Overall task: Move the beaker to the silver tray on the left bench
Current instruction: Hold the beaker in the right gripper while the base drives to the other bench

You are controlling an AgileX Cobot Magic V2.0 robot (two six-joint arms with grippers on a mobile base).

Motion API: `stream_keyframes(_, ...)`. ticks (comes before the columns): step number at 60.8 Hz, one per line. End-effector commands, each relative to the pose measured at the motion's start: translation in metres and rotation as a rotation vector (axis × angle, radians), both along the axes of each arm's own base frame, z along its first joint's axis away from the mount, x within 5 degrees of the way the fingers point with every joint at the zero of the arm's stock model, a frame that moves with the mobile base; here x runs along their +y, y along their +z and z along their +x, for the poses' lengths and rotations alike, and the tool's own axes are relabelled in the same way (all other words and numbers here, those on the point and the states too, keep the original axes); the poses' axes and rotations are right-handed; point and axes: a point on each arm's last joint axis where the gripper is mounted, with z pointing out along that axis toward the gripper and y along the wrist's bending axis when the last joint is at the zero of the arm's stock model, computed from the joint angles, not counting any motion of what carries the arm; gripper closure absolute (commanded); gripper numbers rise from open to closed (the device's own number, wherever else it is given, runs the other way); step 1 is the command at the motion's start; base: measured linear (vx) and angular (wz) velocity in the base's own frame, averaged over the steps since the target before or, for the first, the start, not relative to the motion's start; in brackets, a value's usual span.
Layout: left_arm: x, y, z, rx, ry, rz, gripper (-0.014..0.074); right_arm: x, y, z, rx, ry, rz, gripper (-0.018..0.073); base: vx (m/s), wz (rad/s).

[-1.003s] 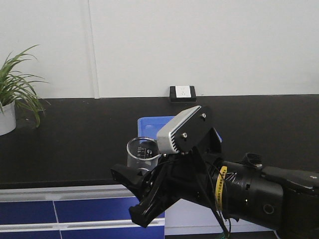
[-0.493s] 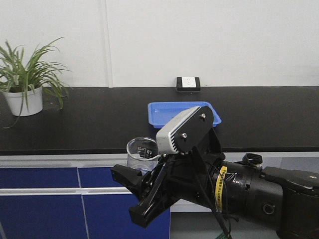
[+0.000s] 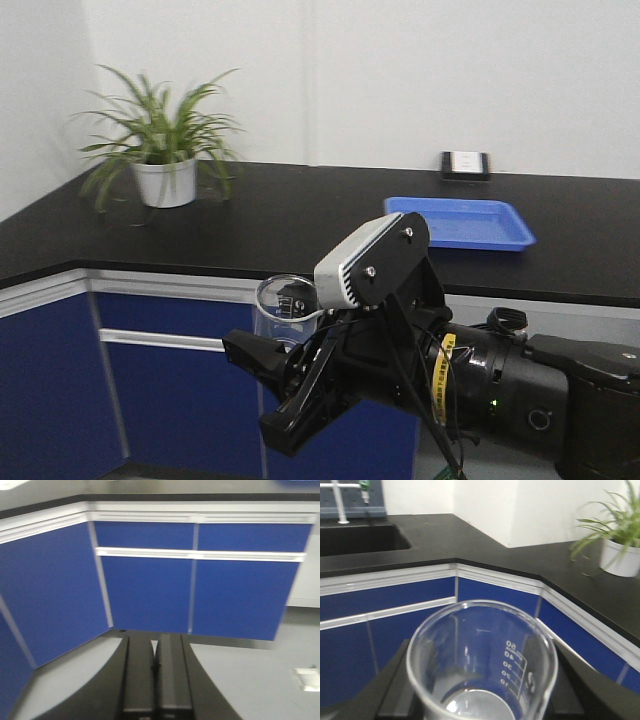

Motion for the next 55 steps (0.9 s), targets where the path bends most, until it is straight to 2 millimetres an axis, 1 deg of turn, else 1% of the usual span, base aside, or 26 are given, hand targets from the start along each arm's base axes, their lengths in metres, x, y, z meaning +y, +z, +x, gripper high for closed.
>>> stream_keyframes(1, -0.0001, 0.0007, 0.0018, -0.065, 0.000, -0.009, 0.0595, -0.0038, 0.0241, -0.0069, -0.045, 0.012, 0.068, 0.0571, -0.07, 0.48)
stream_keyframes(17, -0.0001, 0.0007, 0.0018, -0.065, 0.000, -0.009, 0.0595, -0.0038, 0.0241, -0.0069, -0.045, 0.012, 0.068, 0.0571, -0.03, 0.60)
stream_keyframes(55, -0.0001, 0.0007, 0.0018, -0.065, 0.000, -0.009, 0.0595, -0.0038, 0.0241, -0.0069, -0.045, 0.012, 0.068, 0.0571, 0.06, 0.80)
